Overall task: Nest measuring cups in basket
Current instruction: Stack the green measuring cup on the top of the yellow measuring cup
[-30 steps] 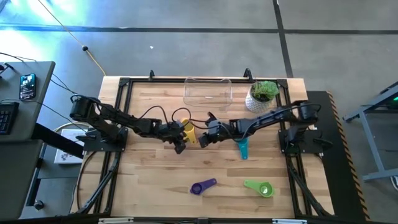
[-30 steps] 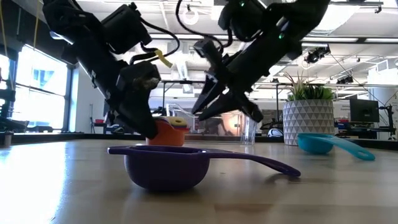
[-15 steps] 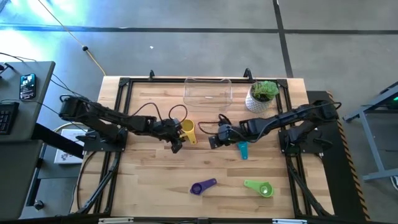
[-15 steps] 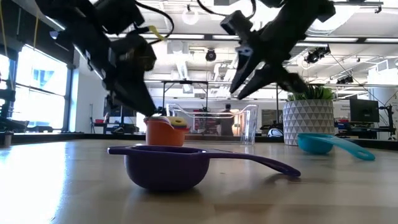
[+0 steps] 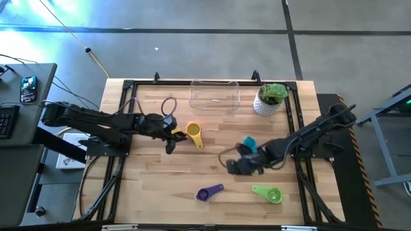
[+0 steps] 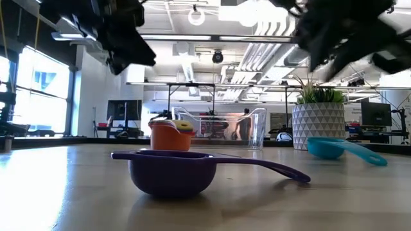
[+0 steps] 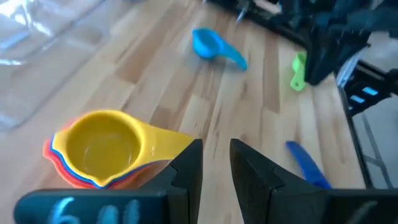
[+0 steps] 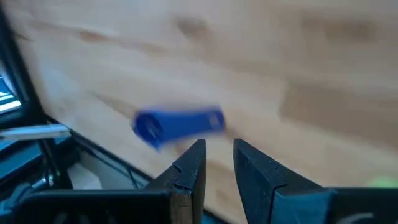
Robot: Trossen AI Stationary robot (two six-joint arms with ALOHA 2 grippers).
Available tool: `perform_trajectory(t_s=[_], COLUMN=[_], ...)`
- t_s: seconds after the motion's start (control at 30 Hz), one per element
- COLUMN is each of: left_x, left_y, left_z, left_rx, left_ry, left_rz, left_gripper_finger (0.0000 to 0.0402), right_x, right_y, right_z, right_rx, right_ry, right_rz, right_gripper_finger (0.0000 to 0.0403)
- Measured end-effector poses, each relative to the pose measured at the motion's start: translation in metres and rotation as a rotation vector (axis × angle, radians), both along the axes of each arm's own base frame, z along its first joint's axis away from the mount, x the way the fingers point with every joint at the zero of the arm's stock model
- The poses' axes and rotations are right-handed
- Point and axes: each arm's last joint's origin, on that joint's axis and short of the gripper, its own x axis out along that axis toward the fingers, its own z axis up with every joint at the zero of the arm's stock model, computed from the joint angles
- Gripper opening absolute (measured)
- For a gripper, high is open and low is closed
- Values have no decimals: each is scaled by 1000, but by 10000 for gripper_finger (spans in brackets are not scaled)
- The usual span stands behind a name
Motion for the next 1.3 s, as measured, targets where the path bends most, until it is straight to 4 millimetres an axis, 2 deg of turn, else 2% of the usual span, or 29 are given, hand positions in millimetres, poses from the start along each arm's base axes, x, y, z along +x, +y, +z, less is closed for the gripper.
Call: perform_trajectory(t_s=[0.23,0.4,0.53,0.67,0.8,0.93,1.07,1.3], left_x=[-13,-15,-16,-17,-17,-17,-17,-17], left_y=[1,1,1,1,1,2,4,4], left_z=[17,16,15,13,13,13,13,13], left_rx=[65,71,73,73,74,94,116,130], left_ry=[-81,-63,-42,-29,-27,-26,-25,-25], left_rz=[-31,-29,-29,-29,-27,7,45,69], left_gripper_finger=[71,71,71,71,71,71,71,71], right_x=[-27,-50,-67,-79,-91,-94,-93,-87], right_y=[44,72,86,91,88,86,87,94], right_z=[-1,-1,-2,-2,13,25,21,0], right_rx=[143,206,199,165,17,-55,-95,-172], right_ry=[91,145,189,268,373,389,382,419], right_rz=[-33,-31,29,66,96,165,236,307], right_gripper_finger=[70,70,70,70,70,70,70,70])
